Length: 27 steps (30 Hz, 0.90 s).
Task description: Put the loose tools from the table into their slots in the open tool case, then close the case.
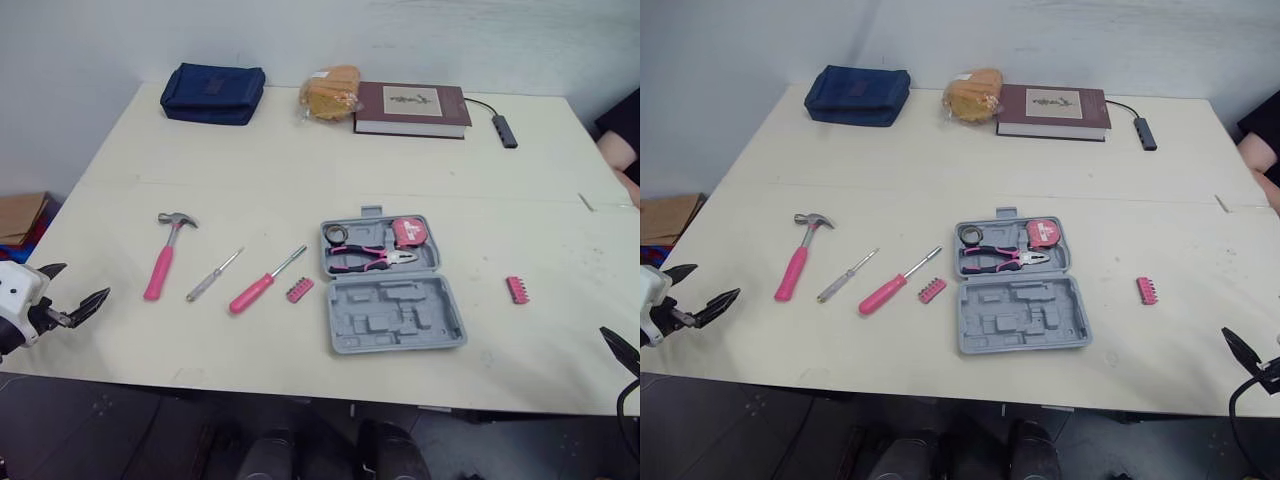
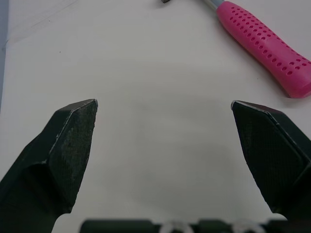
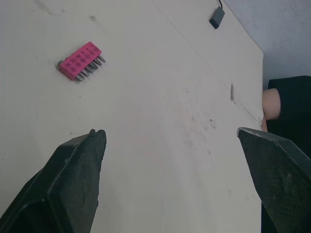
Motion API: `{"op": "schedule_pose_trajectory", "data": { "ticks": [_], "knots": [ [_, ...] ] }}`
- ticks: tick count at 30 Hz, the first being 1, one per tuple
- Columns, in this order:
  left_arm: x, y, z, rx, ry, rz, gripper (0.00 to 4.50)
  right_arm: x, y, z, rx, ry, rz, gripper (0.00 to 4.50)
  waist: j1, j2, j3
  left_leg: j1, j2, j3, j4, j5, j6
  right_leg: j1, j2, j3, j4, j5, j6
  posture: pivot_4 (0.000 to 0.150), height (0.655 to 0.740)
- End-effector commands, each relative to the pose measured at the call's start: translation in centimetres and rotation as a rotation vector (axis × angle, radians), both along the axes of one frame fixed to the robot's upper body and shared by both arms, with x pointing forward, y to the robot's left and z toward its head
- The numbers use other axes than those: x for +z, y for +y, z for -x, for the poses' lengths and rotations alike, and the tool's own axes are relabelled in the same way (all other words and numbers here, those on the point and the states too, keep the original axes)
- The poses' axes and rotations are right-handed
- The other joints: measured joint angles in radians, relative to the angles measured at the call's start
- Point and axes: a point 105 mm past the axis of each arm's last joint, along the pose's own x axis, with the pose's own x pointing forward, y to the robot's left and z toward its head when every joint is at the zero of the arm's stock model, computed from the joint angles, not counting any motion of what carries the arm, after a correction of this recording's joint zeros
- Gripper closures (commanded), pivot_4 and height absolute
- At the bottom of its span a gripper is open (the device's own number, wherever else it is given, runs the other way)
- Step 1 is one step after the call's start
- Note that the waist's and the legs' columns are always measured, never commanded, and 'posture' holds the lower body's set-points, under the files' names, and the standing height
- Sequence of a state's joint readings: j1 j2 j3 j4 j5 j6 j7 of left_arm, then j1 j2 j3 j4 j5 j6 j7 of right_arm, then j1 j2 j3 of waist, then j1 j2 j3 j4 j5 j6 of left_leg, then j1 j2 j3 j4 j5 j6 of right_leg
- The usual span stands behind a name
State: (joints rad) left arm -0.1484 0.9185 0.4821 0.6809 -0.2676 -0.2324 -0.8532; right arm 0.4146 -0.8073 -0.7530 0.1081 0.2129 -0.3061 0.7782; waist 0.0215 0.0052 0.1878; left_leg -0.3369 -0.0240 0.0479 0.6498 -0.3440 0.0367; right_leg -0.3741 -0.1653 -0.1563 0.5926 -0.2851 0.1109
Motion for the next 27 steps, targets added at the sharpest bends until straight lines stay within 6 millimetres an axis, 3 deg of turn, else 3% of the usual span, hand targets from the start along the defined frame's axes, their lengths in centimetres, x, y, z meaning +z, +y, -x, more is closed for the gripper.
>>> {"op": "schedule_pose_trajectory", "data": {
  "ticks": [1,6,11,17,20,23,27],
  "knots": [
    [0.8,-0.8,-0.3,-0.048,-0.014,0.042,0.05,1.0,-0.1,0.1,0.008,-0.027,0.025,0.00,0.000,0.000,0.000,0.000,0.000,0.000,0.000,0.000,0.000,0.000,0.000,0.000,0.000,0.000,0.000,0.150,0.7400],
    [1.9,-4.5,-1.5,-0.205,-0.017,0.139,0.05,0.9,0.7,-0.5,0.038,-0.052,-0.011,0.00,0.002,0.000,0.000,0.000,0.000,0.000,0.001,0.000,0.000,0.000,0.000,0.000,0.001,0.000,0.000,0.150,0.7400],
    [3.5,-8.5,-2.3,-0.342,-0.051,0.148,0.05,1.2,3.4,-2.1,0.139,-0.053,-0.088,0.00,0.001,0.000,0.000,0.000,0.001,0.000,0.001,0.000,0.000,0.000,0.001,0.001,0.000,0.000,-0.001,0.150,0.7400],
    [4.3,-14.4,-3.2,-0.503,-0.068,0.149,0.05,1.7,8.3,-4.6,0.286,0.013,-0.178,0.00,-0.001,0.000,0.000,0.000,0.001,0.001,0.002,0.000,0.000,0.000,0.002,0.001,0.001,0.001,-0.001,0.150,0.7400],
    [4.1,-19.1,-3.3,-0.645,-0.044,0.162,0.05,1.5,11.4,-6.5,0.366,0.100,-0.191,0.00,0.002,0.000,0.000,-0.001,0.002,0.001,0.004,0.000,0.000,0.000,0.002,0.001,0.001,0.001,-0.001,0.150,0.7400],
    [3.1,-21.9,-3.6,-0.699,0.000,0.138,0.87,1.5,12.8,-7.8,0.403,0.143,-0.154,0.80,0.003,0.001,0.001,-0.004,0.002,0.000,0.009,0.000,0.001,0.000,0.004,0.001,0.001,0.001,-0.001,0.150,0.7400],
    [2.4,-25.0,-3.7,-0.732,0.057,0.180,2.72,1.6,13.6,-8.9,0.417,0.182,-0.122,2.81,0.007,0.001,0.001,-0.008,0.004,-0.002,0.011,-0.001,-0.001,-0.001,0.013,0.000,-0.001,0.001,-0.001,0.150,0.7400]
  ]
}}
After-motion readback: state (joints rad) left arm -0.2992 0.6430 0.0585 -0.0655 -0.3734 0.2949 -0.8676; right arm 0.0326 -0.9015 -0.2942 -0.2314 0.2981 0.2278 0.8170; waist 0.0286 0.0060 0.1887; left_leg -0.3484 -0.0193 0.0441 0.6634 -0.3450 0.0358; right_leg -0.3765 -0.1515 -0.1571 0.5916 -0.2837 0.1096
